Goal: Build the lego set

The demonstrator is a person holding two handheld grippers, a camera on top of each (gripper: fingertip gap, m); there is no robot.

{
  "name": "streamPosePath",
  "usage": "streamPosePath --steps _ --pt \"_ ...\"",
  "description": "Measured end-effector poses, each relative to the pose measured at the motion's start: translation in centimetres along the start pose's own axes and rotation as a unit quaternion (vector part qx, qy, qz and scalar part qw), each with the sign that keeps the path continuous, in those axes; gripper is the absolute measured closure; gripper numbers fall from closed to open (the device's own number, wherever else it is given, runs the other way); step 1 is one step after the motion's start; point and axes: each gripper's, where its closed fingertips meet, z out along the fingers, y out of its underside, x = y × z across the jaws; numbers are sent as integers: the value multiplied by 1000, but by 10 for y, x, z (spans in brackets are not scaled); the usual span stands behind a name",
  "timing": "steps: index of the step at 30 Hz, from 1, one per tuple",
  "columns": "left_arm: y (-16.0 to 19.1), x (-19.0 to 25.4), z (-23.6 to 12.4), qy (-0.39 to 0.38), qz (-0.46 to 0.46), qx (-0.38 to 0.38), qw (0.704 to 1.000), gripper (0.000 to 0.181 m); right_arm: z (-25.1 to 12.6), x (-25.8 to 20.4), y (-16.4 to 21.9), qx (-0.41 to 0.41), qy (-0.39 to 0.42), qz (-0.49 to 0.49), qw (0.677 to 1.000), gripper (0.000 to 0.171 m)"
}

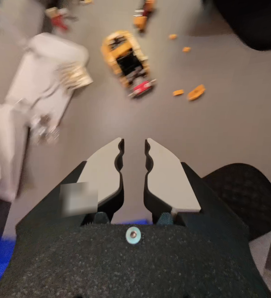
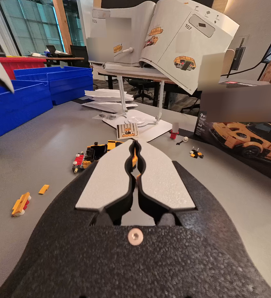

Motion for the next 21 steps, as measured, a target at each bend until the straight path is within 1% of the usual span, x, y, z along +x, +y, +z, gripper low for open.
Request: streamPosePath --steps 2,4,5,7,10,12,14,16,17,21 --pt "37 -45 -52 -87 -60 -24 994 161 2 -1 2 -4 -6 8 1000 171" --pt "84 -84 -97 -161 -116 -59 978 170 3 -2 4 -7 -10 15 1000 171" --pt "108 -99 -114 -180 -147 -76 970 181 3 -2 4 -8 -10 18 1000 171" --pt "157 -117 -135 -188 -205 -113 954 181 4 -1 5 -9 -8 20 1000 171" --pt "233 -131 -140 -175 -256 -208 928 181 4 0 7 -14 -3 20 1000 171" --pt "274 -134 -132 -155 -251 -269 917 180 5 1 9 -16 -1 17 1000 171" --pt "310 -131 -124 -124 -229 -342 903 167 6 1 10 -19 1 14 1000 171" --pt "335 -125 -118 -83 -205 -400 889 158 6 1 12 -23 3 11 1000 171" --pt "342 -123 -115 -65 -199 -416 885 157 6 2 13 -25 4 11 1000 171" --pt "360 -127 -106 -26 -186 -450 873 156 8 3 15 -30 6 11 999 171"
